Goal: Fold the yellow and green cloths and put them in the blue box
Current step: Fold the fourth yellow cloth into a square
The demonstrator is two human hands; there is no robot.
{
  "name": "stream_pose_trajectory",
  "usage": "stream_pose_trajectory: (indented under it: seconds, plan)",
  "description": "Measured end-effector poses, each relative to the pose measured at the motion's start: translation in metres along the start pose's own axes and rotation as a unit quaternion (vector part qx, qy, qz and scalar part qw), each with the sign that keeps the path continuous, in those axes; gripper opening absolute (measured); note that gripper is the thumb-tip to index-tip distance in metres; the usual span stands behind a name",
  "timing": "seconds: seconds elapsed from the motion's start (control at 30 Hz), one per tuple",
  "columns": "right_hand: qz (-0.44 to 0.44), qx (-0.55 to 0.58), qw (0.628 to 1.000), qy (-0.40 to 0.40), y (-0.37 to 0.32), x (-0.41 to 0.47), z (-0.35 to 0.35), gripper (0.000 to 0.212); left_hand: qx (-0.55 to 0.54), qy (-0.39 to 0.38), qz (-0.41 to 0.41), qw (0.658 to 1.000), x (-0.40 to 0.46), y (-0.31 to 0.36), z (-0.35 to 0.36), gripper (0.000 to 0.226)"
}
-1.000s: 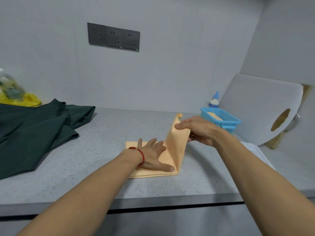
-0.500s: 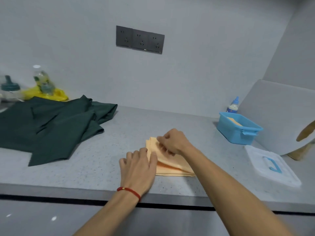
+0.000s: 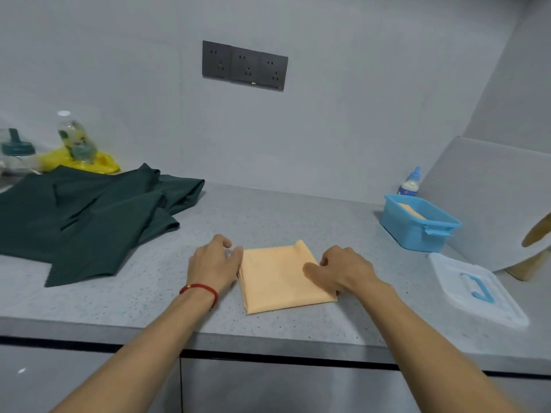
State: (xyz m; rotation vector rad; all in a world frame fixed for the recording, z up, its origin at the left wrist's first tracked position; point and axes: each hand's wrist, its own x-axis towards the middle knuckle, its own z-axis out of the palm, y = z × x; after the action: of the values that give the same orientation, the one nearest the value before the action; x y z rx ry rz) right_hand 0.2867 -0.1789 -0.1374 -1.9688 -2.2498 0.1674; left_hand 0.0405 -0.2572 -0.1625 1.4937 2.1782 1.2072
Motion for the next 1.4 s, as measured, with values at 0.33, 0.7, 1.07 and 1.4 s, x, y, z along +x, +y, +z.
stream_pose_trajectory:
  seconds: [0.33, 0.7, 1.07, 1.4]
  plan:
    - [0.036, 0.104, 0.990, 0.089, -0.008, 0.006, 0.032, 0.042, -0.016, -0.028, 0.036, 0.999, -0.010, -0.002, 0.014, 0.053]
    - [-0.260, 0.036, 0.965, 0.022, -0.013, -0.003, 0.039, 0.068, -0.017, -0.015, 0.045, 0.999, -0.009, -0.003, 0.013, 0.052]
    - [-0.217, -0.033, 0.973, -0.073, -0.015, 0.000, 0.050, 0.076, 0.148, 0.013, 0.170, 0.974, -0.008, 0.035, 0.015, 0.044]
    - [-0.183, -0.038, 0.980, -0.074, -0.009, -0.003, 0.051, 0.059, 0.287, -0.223, 0.110, 0.925, -0.015, 0.023, 0.062, 0.070]
